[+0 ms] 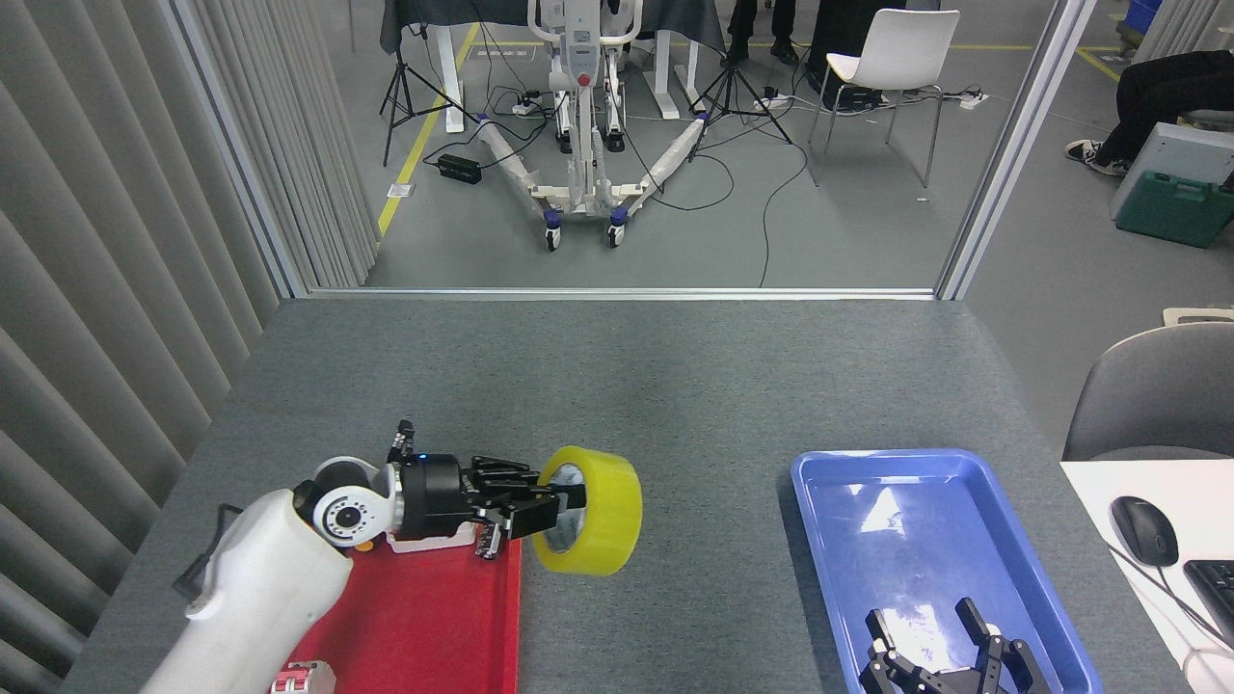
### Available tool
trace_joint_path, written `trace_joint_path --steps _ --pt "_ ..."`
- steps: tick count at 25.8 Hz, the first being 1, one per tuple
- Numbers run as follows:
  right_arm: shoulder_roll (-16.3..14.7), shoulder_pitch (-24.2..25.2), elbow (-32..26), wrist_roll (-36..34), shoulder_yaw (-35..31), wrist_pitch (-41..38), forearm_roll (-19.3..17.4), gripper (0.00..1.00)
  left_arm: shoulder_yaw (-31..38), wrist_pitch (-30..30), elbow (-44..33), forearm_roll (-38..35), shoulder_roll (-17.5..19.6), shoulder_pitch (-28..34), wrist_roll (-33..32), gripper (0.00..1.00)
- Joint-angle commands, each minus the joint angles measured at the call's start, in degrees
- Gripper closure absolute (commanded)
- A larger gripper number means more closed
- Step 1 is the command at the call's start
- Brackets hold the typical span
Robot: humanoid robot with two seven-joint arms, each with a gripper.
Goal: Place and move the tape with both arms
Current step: 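Lift the tape roll with the left gripper and carry it toward the blue tray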
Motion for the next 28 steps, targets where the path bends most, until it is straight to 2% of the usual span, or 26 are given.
trace_joint_path --steps 1,3,6,9,18,28 --pt "0.2 0.0 0.1 0.0 -0.2 -0.6 0.0 0.00 -3.0 -2.1 2.6 1.3 -6.6 -0.6 1.1 1.00" --pt "0.1 -0.1 0.1 0.0 -0.3 -0.6 0.0 0.00 -6.1 -2.1 2.6 2.0 -8.5 0.1 1.2 1.00" --pt "0.0 -0.1 0.1 0.0 -0.2 -0.8 0.0 0.00 -10.3 -2.1 2.0 2.4 -8.4 0.5 1.4 1.00" --pt "-0.3 -0.1 0.1 -0.2 -0.3 -3.7 0.0 0.00 -13.7 -2.1 2.7 6.4 -8.4 0.5 1.8 1.00" --pt "-0.6 2.7 -0.6 -4.2 -9.4 -34.6 -1.3 0.00 -13.2 -2.1 4.2 7.8 -8.4 0.9 1.6 1.00" --pt "-1.2 2.4 -0.7 -5.0 -10.2 -34.6 -0.9 0.00 -13.3 -2.1 4.7 10.7 -7.9 1.2 1.4 1.00"
